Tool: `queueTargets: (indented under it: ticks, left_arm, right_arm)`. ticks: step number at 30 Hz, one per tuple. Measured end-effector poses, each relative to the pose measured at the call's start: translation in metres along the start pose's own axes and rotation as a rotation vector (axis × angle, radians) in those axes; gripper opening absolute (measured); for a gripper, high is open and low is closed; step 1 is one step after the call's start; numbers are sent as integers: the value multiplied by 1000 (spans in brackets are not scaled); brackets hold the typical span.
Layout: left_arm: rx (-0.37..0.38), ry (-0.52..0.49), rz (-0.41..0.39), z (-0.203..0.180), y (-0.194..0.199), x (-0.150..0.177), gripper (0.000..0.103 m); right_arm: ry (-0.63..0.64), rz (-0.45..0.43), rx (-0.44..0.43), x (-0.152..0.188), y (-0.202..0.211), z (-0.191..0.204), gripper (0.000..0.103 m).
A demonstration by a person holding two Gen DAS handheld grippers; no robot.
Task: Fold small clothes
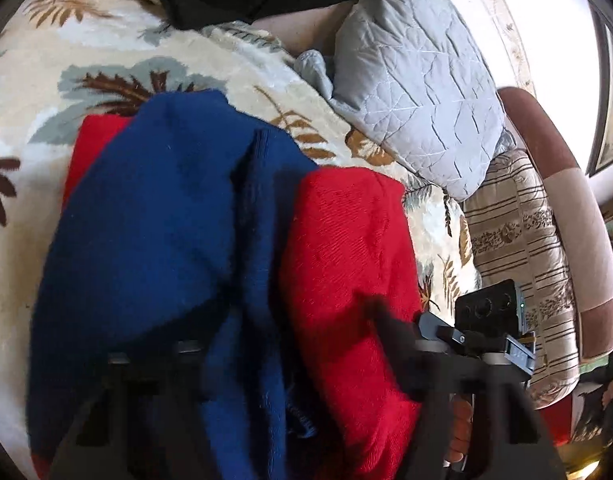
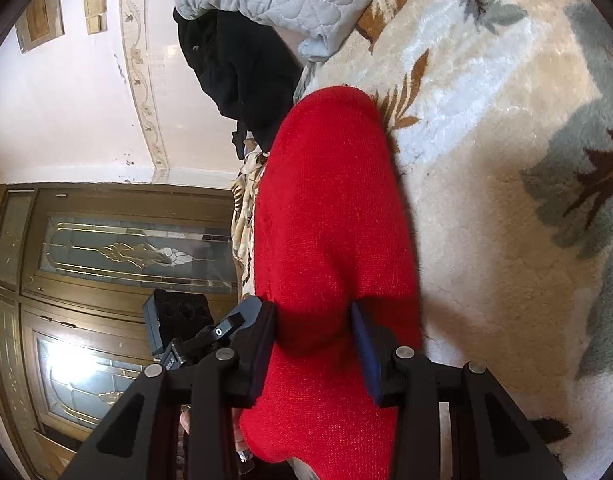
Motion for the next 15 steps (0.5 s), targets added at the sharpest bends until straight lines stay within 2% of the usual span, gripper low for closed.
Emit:
queueTargets:
  ticks: [2, 4, 9, 12, 15]
  left_arm:
    - [-9, -44, -6, -3, 2, -1, 29]
    - [-22, -87, -10, -6, 10, -3, 23]
    - [-76, -196, -10, -6, 45, -20, 22]
    - [-72, -208, -13, -1, 70, -31, 21]
    - [-70, -226, 21, 5, 77, -36, 22]
  right_arm:
    - [0, 0, -10, 1, -1, 2, 41]
    - [2, 0, -17, 2, -3, 6, 41]
    - [39, 11, -74, 9, -10, 31, 41]
    - [60, 11, -148, 16, -17, 54, 42]
    - [120, 18, -129, 26, -31, 70, 48]
Point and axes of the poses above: each gripper's, at about its wrist camera, not at the fingertips, and y roughly against the way its jaws point, z to its left, x to its underside, the point moved 9 cm from there along -y, roughly the way its jaws point, and after that the axes turned 1 degree about -z, right-handed, at the moved point
